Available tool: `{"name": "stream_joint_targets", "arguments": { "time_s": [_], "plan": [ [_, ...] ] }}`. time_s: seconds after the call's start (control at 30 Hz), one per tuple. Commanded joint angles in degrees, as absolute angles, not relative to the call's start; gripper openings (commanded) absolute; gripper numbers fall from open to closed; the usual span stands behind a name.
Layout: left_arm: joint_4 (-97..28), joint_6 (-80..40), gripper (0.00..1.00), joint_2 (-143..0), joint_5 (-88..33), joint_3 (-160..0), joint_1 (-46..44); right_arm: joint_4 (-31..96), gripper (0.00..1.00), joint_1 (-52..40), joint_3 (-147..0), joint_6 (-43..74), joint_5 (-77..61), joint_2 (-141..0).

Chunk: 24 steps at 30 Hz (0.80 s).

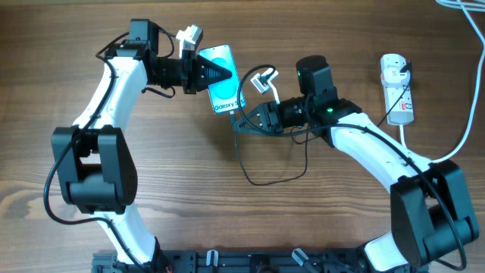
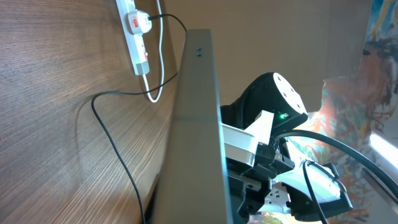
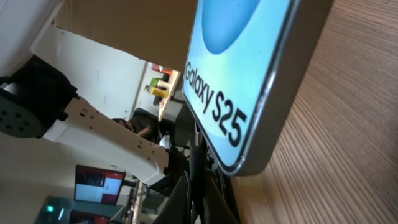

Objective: Plug charger to phone and switch on socket
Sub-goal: 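Push the USB-C plug with the right gripper into the phone's bottom port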

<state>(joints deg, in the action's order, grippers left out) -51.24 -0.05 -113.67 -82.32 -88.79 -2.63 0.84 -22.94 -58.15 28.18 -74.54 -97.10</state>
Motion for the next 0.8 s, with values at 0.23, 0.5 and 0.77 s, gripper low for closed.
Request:
{"name": "stream_joint_targets", "arguments": {
  "time_s": [0.23, 0.5, 0.77],
  "plan": [
    [-51.3, 1.1, 0.04, -112.3, -84.6, -89.6, -2.8, 1.1, 0.04, -22.9, -57.7, 27.0, -75.0, -97.6],
    [-51.3, 1.1, 0.04, -112.3, -86.8, -89.6, -2.8, 1.1, 0.04, -22.9, -57.7, 27.0, -74.8, -97.6],
    [-51.3, 3.0, 0.04, -112.3, -85.0, -89.6, -4.0, 0.9, 0.04, -22.9, -57.7, 27.0, -74.7, -97.6]
  ]
}}
